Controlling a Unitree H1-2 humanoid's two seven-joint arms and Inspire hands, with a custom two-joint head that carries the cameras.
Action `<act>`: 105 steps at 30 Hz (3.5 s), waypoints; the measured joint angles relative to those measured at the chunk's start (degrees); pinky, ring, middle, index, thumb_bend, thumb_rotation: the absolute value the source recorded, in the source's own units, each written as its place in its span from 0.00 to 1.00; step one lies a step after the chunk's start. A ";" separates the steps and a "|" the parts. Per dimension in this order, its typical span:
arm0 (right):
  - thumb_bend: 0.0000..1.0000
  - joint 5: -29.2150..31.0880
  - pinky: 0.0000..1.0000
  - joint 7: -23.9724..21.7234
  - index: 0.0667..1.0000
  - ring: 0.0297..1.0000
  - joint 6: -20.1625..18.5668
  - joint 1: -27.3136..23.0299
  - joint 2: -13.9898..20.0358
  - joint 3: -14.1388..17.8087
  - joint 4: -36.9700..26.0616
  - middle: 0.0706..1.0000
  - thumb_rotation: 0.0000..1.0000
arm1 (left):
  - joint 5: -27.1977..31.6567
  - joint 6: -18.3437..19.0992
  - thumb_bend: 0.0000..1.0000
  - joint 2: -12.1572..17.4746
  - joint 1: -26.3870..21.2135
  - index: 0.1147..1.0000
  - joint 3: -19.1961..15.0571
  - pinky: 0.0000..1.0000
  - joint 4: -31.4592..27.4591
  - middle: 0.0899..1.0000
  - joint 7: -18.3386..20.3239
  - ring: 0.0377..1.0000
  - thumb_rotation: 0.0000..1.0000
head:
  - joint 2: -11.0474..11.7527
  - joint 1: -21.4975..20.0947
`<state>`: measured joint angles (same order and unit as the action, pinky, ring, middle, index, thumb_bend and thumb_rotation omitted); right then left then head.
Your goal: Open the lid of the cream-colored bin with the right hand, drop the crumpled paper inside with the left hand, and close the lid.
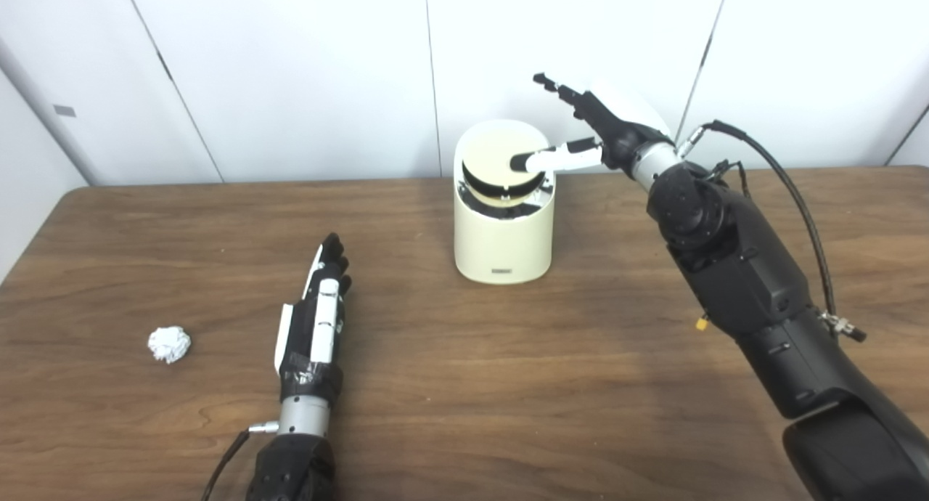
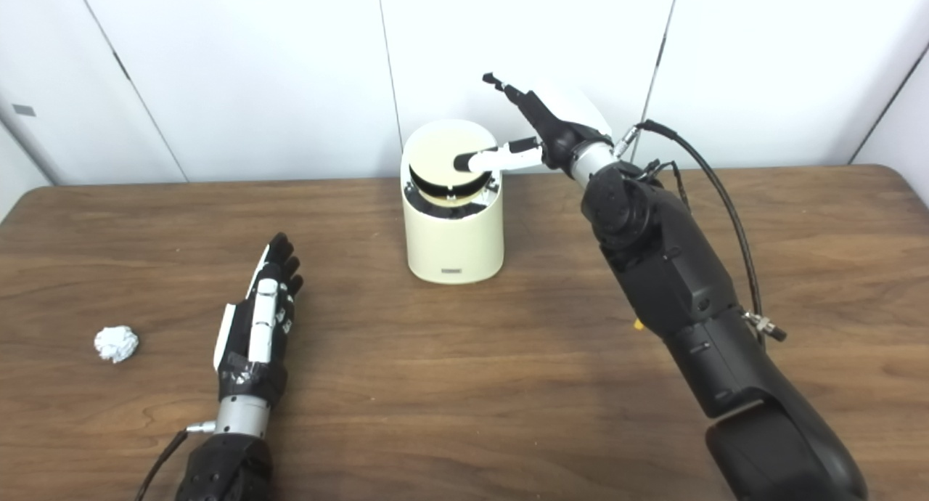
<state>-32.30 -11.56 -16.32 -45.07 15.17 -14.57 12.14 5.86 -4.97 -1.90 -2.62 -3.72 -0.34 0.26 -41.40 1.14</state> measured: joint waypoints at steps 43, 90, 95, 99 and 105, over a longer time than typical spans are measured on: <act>0.59 34.18 1.00 2.53 0.95 0.99 -6.52 20.10 -4.54 23.53 -14.40 0.99 0.95 | 2.13 1.83 0.39 0.45 0.22 1.00 -0.86 1.00 -0.53 1.00 0.69 1.00 0.83 | 0.53 -2.64; 0.59 41.13 1.00 5.15 0.98 1.00 15.30 33.42 -8.78 24.37 -5.41 1.00 0.96 | 3.48 1.95 0.45 1.20 0.38 1.00 -1.34 1.00 -0.56 1.00 0.76 1.00 0.84 | 1.49 1.31; 0.58 41.86 1.00 4.81 0.99 1.00 17.14 33.32 -8.13 24.34 -4.19 1.00 0.98 | 0.97 2.72 0.56 1.85 0.74 1.00 -0.31 1.00 -1.33 1.00 0.51 1.00 0.85 | 2.28 2.63; 0.59 42.21 1.00 4.82 0.98 1.00 17.30 33.26 -7.97 24.52 -3.94 1.00 0.96 | -1.91 5.06 0.64 2.55 1.51 1.00 0.01 1.00 -3.46 1.00 -0.29 1.00 0.82 | 2.55 4.90; 0.57 42.99 1.00 4.81 0.99 1.00 19.18 32.07 -7.61 24.56 -2.02 1.00 0.98 | -4.29 9.17 0.64 4.55 1.29 1.00 -0.72 1.00 -8.78 0.99 -1.26 1.00 0.72 | 4.92 8.26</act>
<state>10.69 -6.75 2.85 -13.00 7.56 10.00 10.12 1.58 4.19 2.65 -1.33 -4.44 -9.13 -1.00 -36.48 9.40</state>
